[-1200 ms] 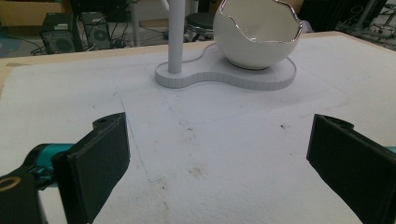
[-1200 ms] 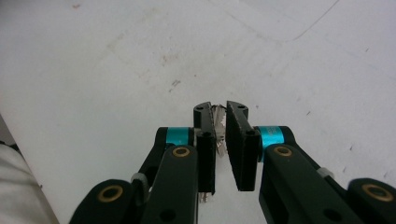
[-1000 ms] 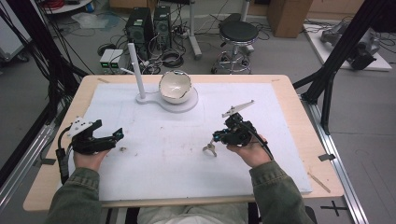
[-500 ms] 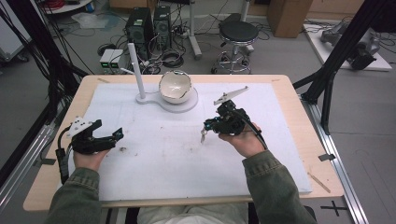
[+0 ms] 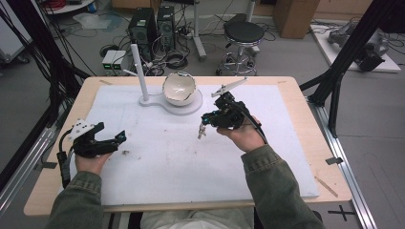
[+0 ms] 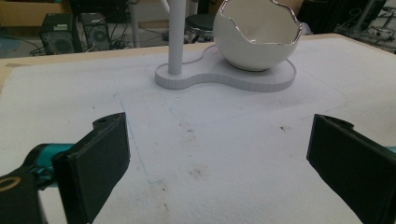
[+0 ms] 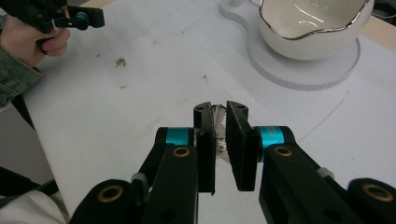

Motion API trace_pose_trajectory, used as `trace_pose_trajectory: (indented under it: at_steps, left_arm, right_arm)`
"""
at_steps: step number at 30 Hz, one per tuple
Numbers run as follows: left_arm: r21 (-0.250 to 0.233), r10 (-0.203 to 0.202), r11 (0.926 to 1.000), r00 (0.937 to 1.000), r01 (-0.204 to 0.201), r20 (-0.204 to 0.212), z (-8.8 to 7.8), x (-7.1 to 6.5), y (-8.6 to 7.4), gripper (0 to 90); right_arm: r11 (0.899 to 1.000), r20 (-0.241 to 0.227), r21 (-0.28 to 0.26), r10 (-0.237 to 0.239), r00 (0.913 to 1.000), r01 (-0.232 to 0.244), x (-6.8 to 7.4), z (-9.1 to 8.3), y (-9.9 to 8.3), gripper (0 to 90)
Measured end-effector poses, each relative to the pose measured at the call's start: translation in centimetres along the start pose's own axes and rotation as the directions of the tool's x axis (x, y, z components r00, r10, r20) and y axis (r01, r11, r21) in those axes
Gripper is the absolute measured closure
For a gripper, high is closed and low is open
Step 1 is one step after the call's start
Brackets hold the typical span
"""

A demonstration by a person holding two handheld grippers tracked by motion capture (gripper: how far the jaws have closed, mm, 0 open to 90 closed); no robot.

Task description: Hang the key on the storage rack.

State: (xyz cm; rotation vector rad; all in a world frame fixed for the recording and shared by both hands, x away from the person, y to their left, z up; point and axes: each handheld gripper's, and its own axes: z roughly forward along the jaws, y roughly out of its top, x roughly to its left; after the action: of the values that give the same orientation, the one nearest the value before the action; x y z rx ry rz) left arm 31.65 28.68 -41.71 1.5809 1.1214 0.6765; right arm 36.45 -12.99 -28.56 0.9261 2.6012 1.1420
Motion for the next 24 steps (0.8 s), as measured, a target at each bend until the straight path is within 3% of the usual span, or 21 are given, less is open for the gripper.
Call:
trace_pose_trajectory:
  at_steps: [8,24]
  left_arm:
    - [-0.004,-0.003,1.0,1.0,0.003,-0.002,0.0,0.0,0.0,6.4]
    - [-0.005,-0.006,1.0,1.0,0.006,0.004,0.0,0.1,0.0,6.4]
  right_arm:
    - [1.0,-0.017,-0.003,0.004,0.9999,-0.004,-0.1,-0.2,1.7,82.3]
    - [1.0,-0.029,0.008,-0.015,0.9995,0.015,0.7,1.2,6.5,82.6]
